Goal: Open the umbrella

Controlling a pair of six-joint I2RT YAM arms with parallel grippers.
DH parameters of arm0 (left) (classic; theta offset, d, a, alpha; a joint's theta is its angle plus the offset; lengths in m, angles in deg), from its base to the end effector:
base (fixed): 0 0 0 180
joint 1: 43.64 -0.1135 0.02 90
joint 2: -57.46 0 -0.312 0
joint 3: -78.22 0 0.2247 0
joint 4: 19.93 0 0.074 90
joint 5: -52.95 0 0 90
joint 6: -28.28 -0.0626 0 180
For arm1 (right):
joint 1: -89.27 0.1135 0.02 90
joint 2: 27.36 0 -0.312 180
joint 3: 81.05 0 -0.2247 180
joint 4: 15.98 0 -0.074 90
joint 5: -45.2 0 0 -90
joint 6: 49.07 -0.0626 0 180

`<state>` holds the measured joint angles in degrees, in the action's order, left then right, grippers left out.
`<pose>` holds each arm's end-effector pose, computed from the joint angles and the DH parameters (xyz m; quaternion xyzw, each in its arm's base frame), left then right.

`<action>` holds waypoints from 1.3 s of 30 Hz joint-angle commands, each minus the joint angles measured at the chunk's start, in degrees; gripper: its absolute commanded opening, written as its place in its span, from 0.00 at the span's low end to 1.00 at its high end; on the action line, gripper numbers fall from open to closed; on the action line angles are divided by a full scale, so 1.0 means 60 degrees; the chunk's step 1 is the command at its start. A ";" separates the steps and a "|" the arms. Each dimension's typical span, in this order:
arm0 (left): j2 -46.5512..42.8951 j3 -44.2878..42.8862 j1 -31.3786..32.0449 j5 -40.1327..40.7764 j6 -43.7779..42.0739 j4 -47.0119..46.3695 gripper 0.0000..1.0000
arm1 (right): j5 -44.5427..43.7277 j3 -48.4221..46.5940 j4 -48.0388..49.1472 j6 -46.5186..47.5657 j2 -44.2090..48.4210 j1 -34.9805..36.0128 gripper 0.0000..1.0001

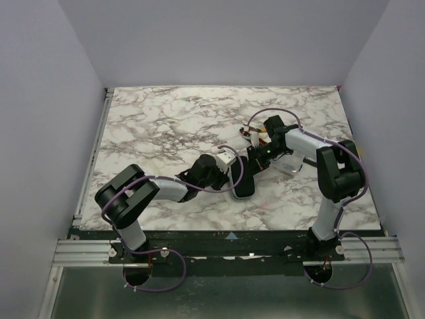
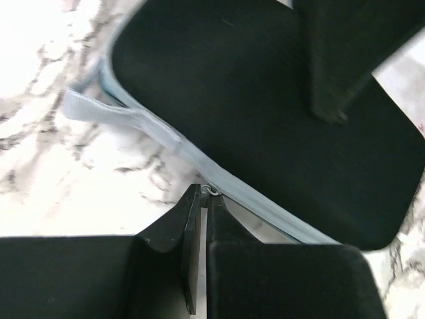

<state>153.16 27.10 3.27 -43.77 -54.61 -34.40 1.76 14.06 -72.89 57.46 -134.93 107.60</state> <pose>0.2193 -0.2451 0.1979 0.3219 0.8034 -0.2716 0.4209 0.3110 0.1509 0.2092 -0.3082 0.8621 0.3949 0.0771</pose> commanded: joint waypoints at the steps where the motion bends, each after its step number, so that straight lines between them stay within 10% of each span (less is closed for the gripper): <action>1: 0.0362 -0.0956 -0.0901 0.0206 0.0584 0.0487 0.00 | -0.0910 0.0041 -0.0961 0.1185 -0.0415 0.0013 0.00; 11: 0.0372 -0.1699 -0.1796 -0.0281 0.1188 0.1219 0.01 | -0.0654 -0.0712 -0.1226 0.1090 -0.0353 0.0007 0.05; 16: -0.0464 -0.1151 -0.2223 -0.0947 0.1268 0.1378 0.55 | -0.0242 -0.1569 -0.1797 0.0926 -0.0387 0.0017 0.27; 22: -0.1683 -0.0692 -0.2737 -0.1495 0.1143 0.1700 0.85 | 0.0496 -0.1588 -0.2194 0.0923 0.0096 0.0019 0.43; 39: -0.4199 0.0066 -0.3515 -0.3523 0.1671 0.2671 0.88 | 0.2189 -0.1230 -0.3469 0.2408 0.0732 0.1419 0.55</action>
<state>131.08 26.16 -17.71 -59.57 -46.39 -18.73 11.82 5.27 -90.97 67.71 -134.08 112.62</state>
